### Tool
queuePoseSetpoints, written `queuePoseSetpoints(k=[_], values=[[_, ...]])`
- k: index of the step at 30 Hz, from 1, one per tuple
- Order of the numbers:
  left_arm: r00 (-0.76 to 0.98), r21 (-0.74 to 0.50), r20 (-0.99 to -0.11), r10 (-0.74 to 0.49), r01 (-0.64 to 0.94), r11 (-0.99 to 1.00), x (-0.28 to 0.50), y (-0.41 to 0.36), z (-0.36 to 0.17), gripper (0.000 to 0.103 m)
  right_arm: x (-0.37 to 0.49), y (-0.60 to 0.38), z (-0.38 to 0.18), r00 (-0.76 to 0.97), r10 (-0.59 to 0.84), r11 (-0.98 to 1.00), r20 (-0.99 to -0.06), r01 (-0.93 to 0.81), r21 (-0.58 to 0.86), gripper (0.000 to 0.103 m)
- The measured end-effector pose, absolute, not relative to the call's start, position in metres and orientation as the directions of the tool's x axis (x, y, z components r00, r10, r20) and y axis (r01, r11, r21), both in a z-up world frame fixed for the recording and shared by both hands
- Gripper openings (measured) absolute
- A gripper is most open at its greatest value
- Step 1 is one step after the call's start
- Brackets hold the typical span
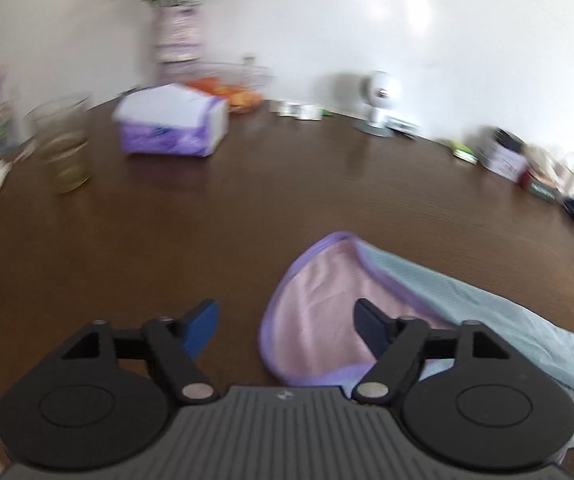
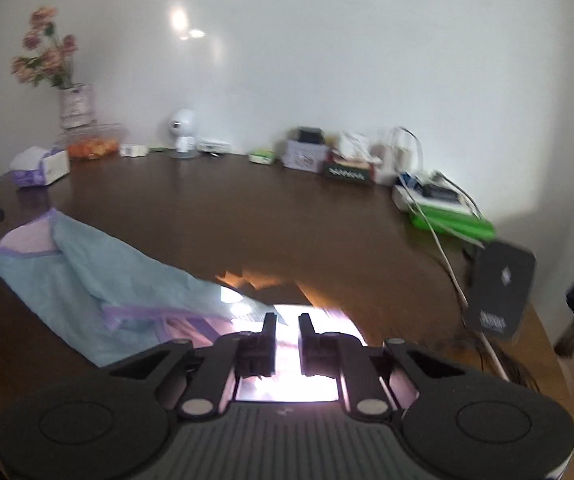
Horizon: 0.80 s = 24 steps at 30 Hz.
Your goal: Fold clothes
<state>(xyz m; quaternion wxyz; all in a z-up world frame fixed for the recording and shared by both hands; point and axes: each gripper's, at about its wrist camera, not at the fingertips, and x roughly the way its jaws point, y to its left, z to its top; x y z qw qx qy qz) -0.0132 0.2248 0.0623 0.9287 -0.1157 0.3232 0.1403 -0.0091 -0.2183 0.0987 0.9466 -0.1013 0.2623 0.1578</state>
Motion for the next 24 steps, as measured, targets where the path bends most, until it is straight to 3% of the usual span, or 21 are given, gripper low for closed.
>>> queuePoseSetpoints(k=[4, 6, 7, 11, 17, 18, 19, 20, 22, 23, 24], values=[[0.743, -0.153, -0.631, 0.222, -0.400, 0.904, -0.033, 0.213, 0.047, 0.079, 0.062, -0.143, 0.127, 0.700, 0.461, 0.742, -0.546, -0.641, -0.196, 0.019], [0.739, -0.162, -0.626, 0.247, -0.434, 0.886, -0.036, 0.208, 0.043, 0.079, 0.100, -0.089, 0.136, 0.578, 0.571, 0.590, -0.584, -0.783, -0.198, 0.040], [0.741, -0.168, -0.624, 0.250, -0.439, 0.883, -0.036, 0.206, 0.041, 0.079, 0.118, -0.060, 0.133, 0.513, 0.592, 0.534, -0.622, -0.827, -0.174, 0.044], [0.718, -0.132, -0.630, 0.295, -0.474, 0.871, -0.032, 0.200, 0.033, 0.079, 0.191, 0.057, 0.114, 0.254, 0.601, 0.332, -0.758, -0.942, -0.052, 0.044], [0.723, -0.095, -0.617, 0.312, -0.461, 0.882, -0.029, 0.195, 0.031, 0.063, 0.227, 0.146, 0.081, 0.170, 0.538, 0.264, -0.826, -0.964, -0.027, 0.037], [0.725, -0.088, -0.615, 0.310, -0.454, 0.887, -0.027, 0.195, 0.031, 0.052, 0.229, 0.149, 0.076, 0.149, 0.530, 0.262, -0.835, -0.965, -0.007, 0.030], [0.727, -0.082, -0.615, 0.305, -0.444, 0.892, -0.024, 0.195, 0.031, 0.033, 0.231, 0.151, 0.071, 0.126, 0.522, 0.259, -0.844, -0.966, 0.016, 0.027], [0.728, -0.081, -0.619, 0.294, -0.432, 0.898, -0.021, 0.196, 0.031, 0.025, 0.233, 0.155, 0.069, 0.115, 0.514, 0.260, -0.850, -0.965, 0.027, 0.021], [0.731, -0.084, -0.624, 0.276, -0.414, 0.907, -0.013, 0.198, 0.032, 0.018, 0.233, 0.157, 0.066, 0.083, 0.528, 0.242, -0.845, -0.969, 0.055, 0.013], [0.730, -0.081, -0.625, 0.276, -0.412, 0.907, -0.009, 0.199, 0.032, 0.016, 0.232, 0.158, 0.065, 0.078, 0.532, 0.237, -0.843, -0.970, 0.060, 0.003], [0.730, -0.081, -0.625, 0.276, -0.412, 0.908, -0.005, 0.202, 0.032, 0.013, 0.232, 0.159, 0.064, 0.074, 0.535, 0.234, -0.842, -0.970, 0.063, 0.003]])
